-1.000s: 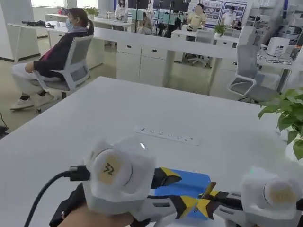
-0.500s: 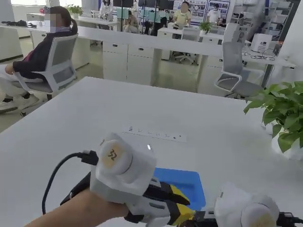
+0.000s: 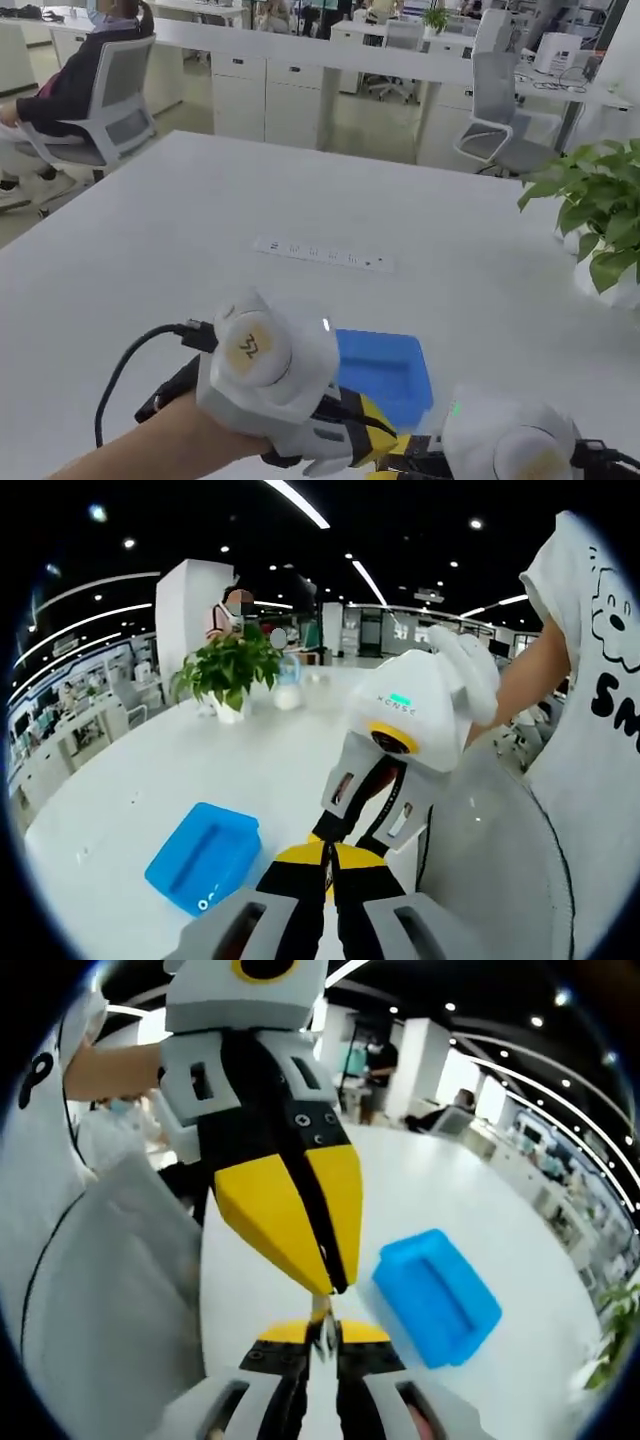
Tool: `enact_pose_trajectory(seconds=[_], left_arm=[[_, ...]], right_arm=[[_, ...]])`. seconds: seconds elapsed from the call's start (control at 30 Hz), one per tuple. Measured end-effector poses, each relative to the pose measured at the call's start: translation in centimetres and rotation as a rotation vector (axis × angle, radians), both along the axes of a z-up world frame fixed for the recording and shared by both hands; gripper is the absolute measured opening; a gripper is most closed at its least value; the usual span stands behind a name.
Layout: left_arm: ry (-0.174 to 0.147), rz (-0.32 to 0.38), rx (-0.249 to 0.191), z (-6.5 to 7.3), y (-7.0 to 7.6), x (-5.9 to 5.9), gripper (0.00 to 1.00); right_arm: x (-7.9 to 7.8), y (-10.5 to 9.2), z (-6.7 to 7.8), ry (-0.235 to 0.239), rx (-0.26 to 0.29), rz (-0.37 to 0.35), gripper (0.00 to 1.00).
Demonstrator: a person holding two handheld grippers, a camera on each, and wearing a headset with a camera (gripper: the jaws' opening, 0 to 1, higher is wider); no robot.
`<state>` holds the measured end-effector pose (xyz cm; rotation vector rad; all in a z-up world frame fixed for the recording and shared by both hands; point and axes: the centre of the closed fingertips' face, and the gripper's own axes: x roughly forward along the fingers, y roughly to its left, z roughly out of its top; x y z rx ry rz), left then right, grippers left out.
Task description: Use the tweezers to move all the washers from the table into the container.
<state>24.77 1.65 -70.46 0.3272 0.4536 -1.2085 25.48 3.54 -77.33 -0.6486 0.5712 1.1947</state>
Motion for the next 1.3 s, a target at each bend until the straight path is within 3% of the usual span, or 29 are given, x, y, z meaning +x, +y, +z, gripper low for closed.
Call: enact_pose_trajectory(seconds=[0.03,0.1,0.17,0.23,0.3,0.4,0.47,0.57,0.73,0.83,0.93,0.97,1.07,1.1,1.13,1.2,1.27,1.3], left_arm=[[-0.012,0.004,0.019,-1.0,0.2,0.2,0.00],[-0.018,-0.006,0.045,-2.4,0.3,0.2,0.00],[0.009,0.002,0.044,-3.6,0.3,0.3,0.00],[0.041,-0.008,0.082,-5.0,0.6,0.1,0.00],[0.013,-0.044,0.100,-6.1,0.6,0.0,0.00],[0.023,-0.063,0.106,-7.6,0.4,-0.1,0.00],[0.026,-0.067,0.123,-8.3,1.0,-0.1,0.00],[0.066,-0.043,0.106,-9.1,2.0,0.4,0.00],[0.094,-0.041,0.125,-11.0,3.2,0.3,0.00],[0.132,-0.041,0.145,-12.7,3.7,-0.2,0.00],[0.140,-0.015,0.151,-13.7,4.1,-0.3,0.00],[0.139,0.001,0.149,-13.7,4.1,-0.2,0.00],[0.184,0.078,0.139,-13.8,4.5,0.5,0.00],[0.181,0.103,0.137,-13.8,4.6,0.9,0.00],[0.177,0.083,0.140,-13.9,4.7,1.0,0.00],[0.190,0.095,0.160,-14.2,5.0,1.4,0.12],[0.244,0.057,0.178,-14.6,5.0,0.9,0.20],[0.253,0.048,0.185,-14.8,4.9,0.9,0.21]], right_arm=[[0.4,-0.5,-0.8,-0.018,-0.037,-0.018,0.06],[0.4,-0.6,-2.2,-0.009,-0.067,-0.015,0.06],[0.5,-0.8,-3.0,-0.006,-0.081,-0.027,0.06],[0.6,-1.2,-4.2,0.002,-0.117,-0.042,0.07],[0.3,-1.3,-5.2,0.026,-0.127,-0.045,0.07],[0.1,-1.5,-6.4,0.045,-0.144,-0.057,0.07],[0.3,-1.3,-6.6,0.042,-0.131,-0.073,0.08],[0.5,-0.9,-6.9,0.050,-0.138,-0.065,0.08],[-0.1,-0.2,-8.0,0.030,-0.190,0.004,0.07],[-0.1,0.1,-8.2,-0.031,-0.216,0.057,0.03],[-0.5,-0.1,-8.9,-0.046,-0.259,0.094,0.03],[-0.6,-0.2,-9.1,-0.045,-0.266,0.099,0.03],[-0.5,-0.4,-9.2,-0.059,-0.278,0.116,0.03],[-0.5,-0.4,-9.1,-0.060,-0.274,0.122,0.03],[-0.5,-0.4,-9.1,-0.058,-0.271,0.122,0.03],[-0.3,-0.4,-8.9,-0.077,-0.269,0.137,0.03],[-0.3,-0.3,-8.2,-0.100,-0.257,0.154,0.03],[-0.3,-0.1,-7.9,-0.104,-0.243,0.159,0.03]])
